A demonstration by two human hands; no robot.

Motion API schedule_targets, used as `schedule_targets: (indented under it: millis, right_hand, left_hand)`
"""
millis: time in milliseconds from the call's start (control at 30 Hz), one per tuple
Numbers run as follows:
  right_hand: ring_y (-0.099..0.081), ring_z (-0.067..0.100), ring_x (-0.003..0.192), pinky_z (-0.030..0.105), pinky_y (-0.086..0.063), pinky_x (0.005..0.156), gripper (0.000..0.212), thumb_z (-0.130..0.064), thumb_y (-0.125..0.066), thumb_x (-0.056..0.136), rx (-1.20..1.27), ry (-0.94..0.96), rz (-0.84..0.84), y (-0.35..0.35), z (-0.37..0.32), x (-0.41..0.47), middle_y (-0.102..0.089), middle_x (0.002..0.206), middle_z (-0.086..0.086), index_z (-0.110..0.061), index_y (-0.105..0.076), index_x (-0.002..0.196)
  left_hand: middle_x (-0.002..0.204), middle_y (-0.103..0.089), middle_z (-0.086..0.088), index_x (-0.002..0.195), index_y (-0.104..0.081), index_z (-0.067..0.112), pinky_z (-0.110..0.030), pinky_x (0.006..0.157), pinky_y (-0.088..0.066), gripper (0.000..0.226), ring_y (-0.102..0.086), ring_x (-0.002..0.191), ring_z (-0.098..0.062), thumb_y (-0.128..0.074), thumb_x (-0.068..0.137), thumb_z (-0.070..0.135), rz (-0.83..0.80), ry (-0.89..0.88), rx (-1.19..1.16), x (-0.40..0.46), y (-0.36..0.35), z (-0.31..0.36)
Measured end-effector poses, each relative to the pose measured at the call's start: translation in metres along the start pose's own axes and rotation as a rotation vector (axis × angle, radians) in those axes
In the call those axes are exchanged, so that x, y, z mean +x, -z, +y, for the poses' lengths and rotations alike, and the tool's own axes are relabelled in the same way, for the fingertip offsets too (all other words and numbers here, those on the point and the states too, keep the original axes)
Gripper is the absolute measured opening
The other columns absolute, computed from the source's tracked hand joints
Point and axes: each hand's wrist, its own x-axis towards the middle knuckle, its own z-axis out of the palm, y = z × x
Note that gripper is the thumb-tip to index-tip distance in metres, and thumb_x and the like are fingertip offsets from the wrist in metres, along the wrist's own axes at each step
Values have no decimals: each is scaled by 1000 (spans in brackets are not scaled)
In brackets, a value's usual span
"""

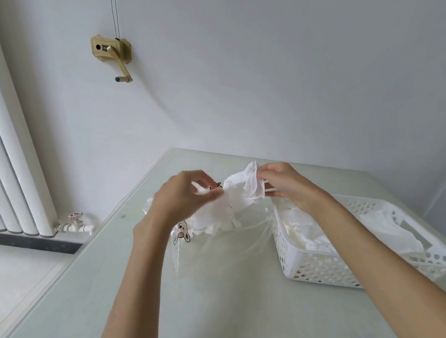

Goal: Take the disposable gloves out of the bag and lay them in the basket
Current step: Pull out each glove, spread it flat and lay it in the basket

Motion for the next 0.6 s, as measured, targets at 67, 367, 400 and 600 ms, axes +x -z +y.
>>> schedule_targets:
  millis: [67, 367, 400, 600]
  right_hand:
    - [-63, 18, 78, 21, -53, 67, 17, -9, -48, 93, 68, 31, 37, -1, -3, 1, -65, 86, 7, -12, -63, 86]
    - [-58, 17, 74, 32, -55, 75, 17, -18, -43, 96, 241, 110, 672, 28, 6, 7, -61, 98, 6, -14, -59, 92]
    - [-58, 16, 73, 29, -54, 71, 17, -18, -43, 96, 247, 124, 682, 31, 7, 6, -61, 99, 6, -13, -59, 94]
    - [-59, 10, 66, 28, -56, 74, 16, -17, -47, 94, 168, 183, 623, 46, 7, -5, -60, 87, 2, -10, -62, 92]
  left_hand:
    - [81, -59, 24, 87, -69, 39, -13, 60, -32, 11, -57, 85, -1, -72, 78, 45, -92, -26, 139, -2, -16, 1]
    - [90, -63, 15, 93, -73, 34, -22, 71, -32, 19, -59, 93, -11, -70, 80, 22, -197, 50, 350, -3, -33, -13]
    - [96, -63, 13, 94, -73, 34, -22, 74, -31, 19, -60, 96, -13, -69, 80, 21, -210, 54, 371, -4, -34, -14]
    - [87, -65, 22, 94, -74, 35, -20, 70, -40, 15, -59, 94, -6, -66, 84, 26, -242, 47, 277, 1, -21, -13]
